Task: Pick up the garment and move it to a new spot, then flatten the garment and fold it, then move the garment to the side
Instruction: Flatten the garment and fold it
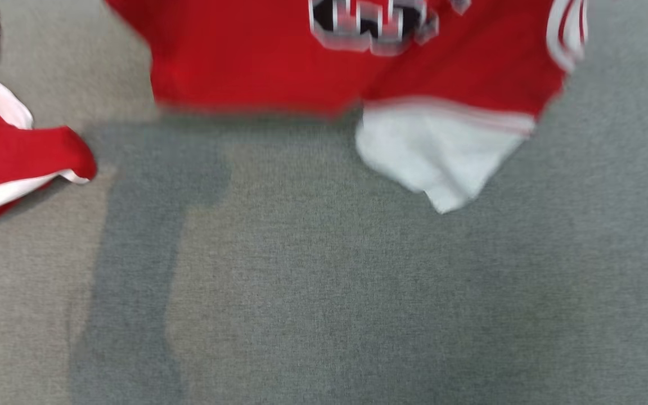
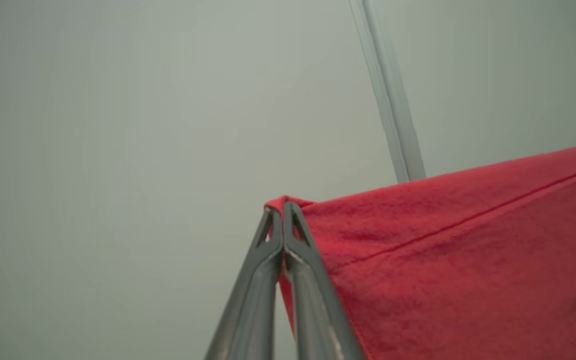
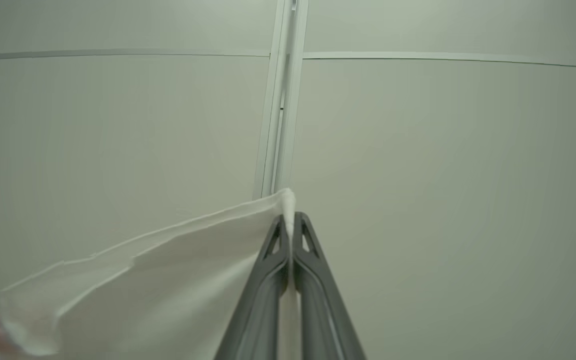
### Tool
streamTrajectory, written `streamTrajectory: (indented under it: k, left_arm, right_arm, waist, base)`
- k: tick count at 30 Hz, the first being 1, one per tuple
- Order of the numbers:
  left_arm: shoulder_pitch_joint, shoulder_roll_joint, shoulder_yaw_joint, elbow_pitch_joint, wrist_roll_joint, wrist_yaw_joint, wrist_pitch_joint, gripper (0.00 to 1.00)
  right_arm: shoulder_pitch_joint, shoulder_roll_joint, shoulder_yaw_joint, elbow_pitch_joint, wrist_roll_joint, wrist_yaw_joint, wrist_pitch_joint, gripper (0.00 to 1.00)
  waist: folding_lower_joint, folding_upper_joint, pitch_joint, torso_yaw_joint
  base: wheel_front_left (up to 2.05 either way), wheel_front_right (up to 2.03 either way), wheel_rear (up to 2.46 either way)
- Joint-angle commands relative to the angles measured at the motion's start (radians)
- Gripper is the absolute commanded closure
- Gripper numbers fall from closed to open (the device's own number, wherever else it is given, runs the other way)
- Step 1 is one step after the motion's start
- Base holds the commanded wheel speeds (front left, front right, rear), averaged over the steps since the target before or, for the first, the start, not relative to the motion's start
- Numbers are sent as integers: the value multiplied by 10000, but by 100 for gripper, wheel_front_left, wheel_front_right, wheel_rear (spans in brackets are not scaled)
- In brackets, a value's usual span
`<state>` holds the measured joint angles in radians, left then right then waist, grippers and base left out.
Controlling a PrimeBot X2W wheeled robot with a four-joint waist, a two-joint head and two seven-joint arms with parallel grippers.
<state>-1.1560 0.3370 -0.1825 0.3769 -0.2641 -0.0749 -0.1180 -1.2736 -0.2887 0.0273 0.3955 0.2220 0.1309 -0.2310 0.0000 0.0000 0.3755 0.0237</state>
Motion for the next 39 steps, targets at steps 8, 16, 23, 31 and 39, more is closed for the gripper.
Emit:
streamTrajectory:
  k: [8,16,23,31,39]
  left_arm:
    - [-2357,-165,-39,1499,523,270,-1223,100]
    - [-505,-682,17,3334,-143,-110,-1462,100]
    - [3022,-1632,486,3193,-507,-208,-1478,100]
    - [6206,-2492,1002,2960,-400,-287,-1479,100]
    - [8343,-2806,1254,2991,-340,-318,-1480,100]
  right_arm:
    - [-2708,-498,-124,932,-1510,-3,-356,100]
    - [174,-704,-406,173,-653,-4,-336,100]
    - [5171,-280,-766,-1239,504,-4,-337,100]
    - [8910,554,-257,-1702,1070,-3,-337,100]
    - [10954,984,-390,-1252,1224,-3,-338,100]
  waist:
    - [0,0,984,126]
    - [0,0,1157,-25]
    - [0,0,819,-257]
    - [0,0,-88,-515]
    - [0,0,-1452,-596]
  base:
    - [0,0,0]
    - [0,0,0]
    - [0,0,0]
    - [0,0,0]
    - [0,0,0]
